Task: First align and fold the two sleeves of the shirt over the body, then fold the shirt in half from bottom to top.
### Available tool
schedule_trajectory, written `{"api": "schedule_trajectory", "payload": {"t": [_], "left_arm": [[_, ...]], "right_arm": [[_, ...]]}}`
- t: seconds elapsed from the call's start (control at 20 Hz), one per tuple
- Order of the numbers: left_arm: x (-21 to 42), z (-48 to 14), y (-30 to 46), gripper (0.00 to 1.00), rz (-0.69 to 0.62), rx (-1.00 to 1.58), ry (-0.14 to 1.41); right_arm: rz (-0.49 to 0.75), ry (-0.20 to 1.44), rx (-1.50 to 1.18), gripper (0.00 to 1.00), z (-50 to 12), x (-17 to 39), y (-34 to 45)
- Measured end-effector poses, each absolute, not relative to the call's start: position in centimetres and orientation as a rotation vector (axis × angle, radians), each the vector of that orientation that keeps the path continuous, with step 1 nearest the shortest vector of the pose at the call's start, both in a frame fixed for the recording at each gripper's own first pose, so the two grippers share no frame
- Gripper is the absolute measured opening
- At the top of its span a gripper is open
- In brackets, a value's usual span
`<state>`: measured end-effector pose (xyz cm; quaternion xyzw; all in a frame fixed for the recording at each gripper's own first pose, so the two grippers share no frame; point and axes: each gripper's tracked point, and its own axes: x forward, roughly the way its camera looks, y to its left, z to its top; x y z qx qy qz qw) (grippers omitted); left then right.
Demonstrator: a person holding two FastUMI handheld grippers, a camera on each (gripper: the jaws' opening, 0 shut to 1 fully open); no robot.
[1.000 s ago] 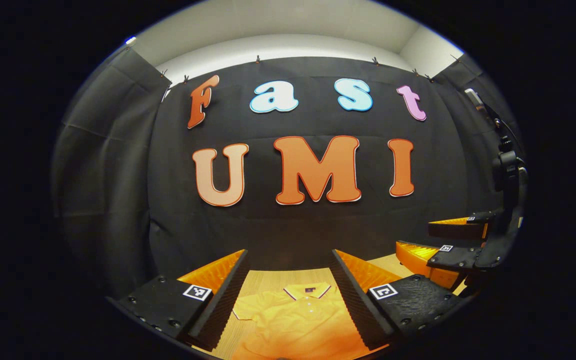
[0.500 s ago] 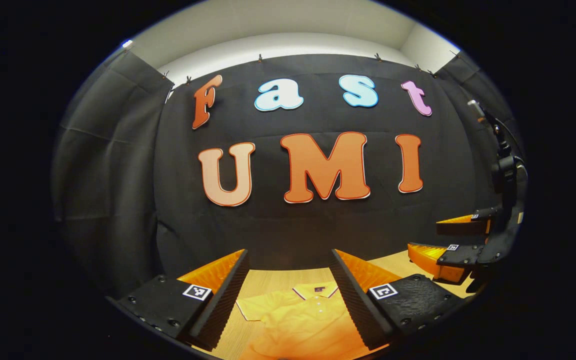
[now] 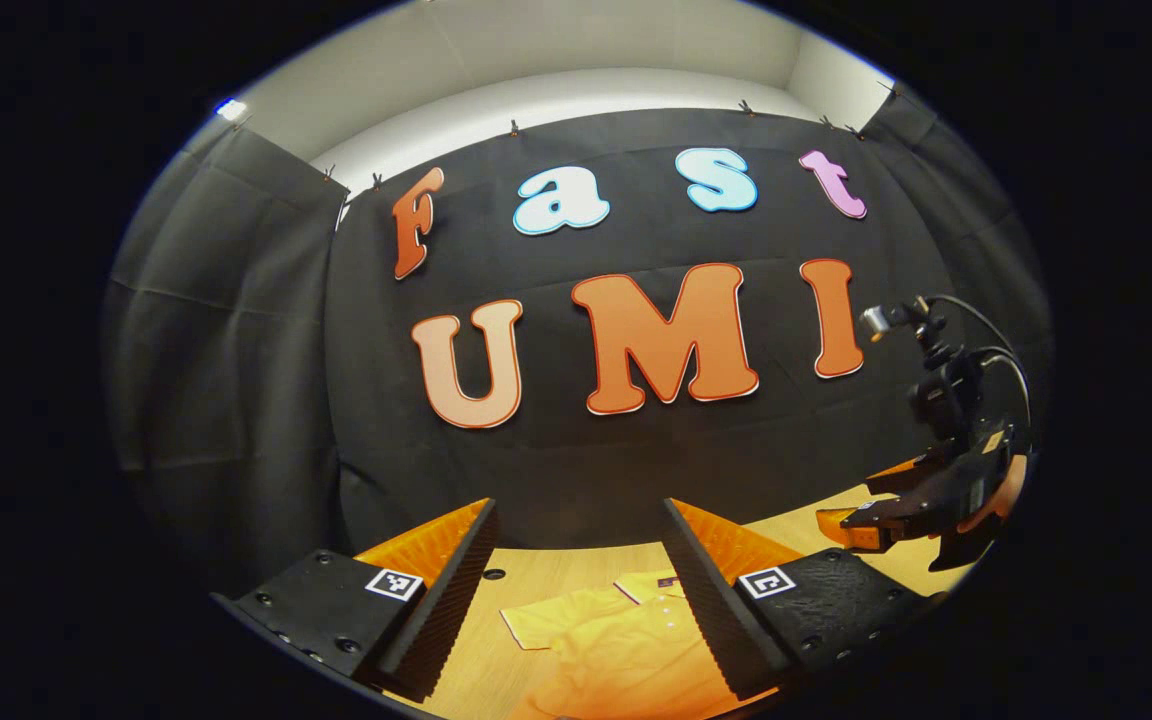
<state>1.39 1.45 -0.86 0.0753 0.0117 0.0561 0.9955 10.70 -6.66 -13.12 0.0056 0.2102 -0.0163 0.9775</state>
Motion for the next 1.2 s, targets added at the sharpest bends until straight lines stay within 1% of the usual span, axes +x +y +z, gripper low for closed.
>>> {"api": "schedule_trajectory", "payload": {"t": [0.25,0.4,0.5,0.55,0.7,0.9,0.95,1.2], "left_arm": [[0.4,-1.8,3.2,0.99,0.2,0.159,0.061],[0.0,-3.2,4.2,0.99,0.27,0.161,0.096],[-0.4,-4.7,4.1,0.99,0.289,0.156,0.137],[-0.5,-5.4,3.9,1.0,0.299,0.151,0.165],[-1.4,-6.8,4.2,0.99,0.348,0.154,0.209],[-2.7,-8.2,4.0,0.99,0.395,0.172,0.265],[-2.9,-8.5,4.0,0.99,0.405,0.17,0.276],[-2.9,-8.8,3.7,0.99,0.428,0.184,0.303]], "right_arm": [[-0.013,0.665,0.066,0.96,-19.2,13.0,-7.8],[-0.013,0.769,0.082,0.95,-22.4,14.9,-8.5],[-0.013,0.85,0.073,0.95,-24.7,15.7,-9.3],[-0.011,0.892,0.075,0.95,-25.8,16.1,-9.7],[-0.012,1.008,0.141,0.95,-29.2,16.8,-10.1],[-0.008,1.135,0.121,0.96,-33.4,17.9,-10.9],[-0.013,1.157,0.13,0.94,-33.9,18.1,-11.0],[-0.055,1.24,0.104,0.93,-36.9,18.6,-11.6]]}}
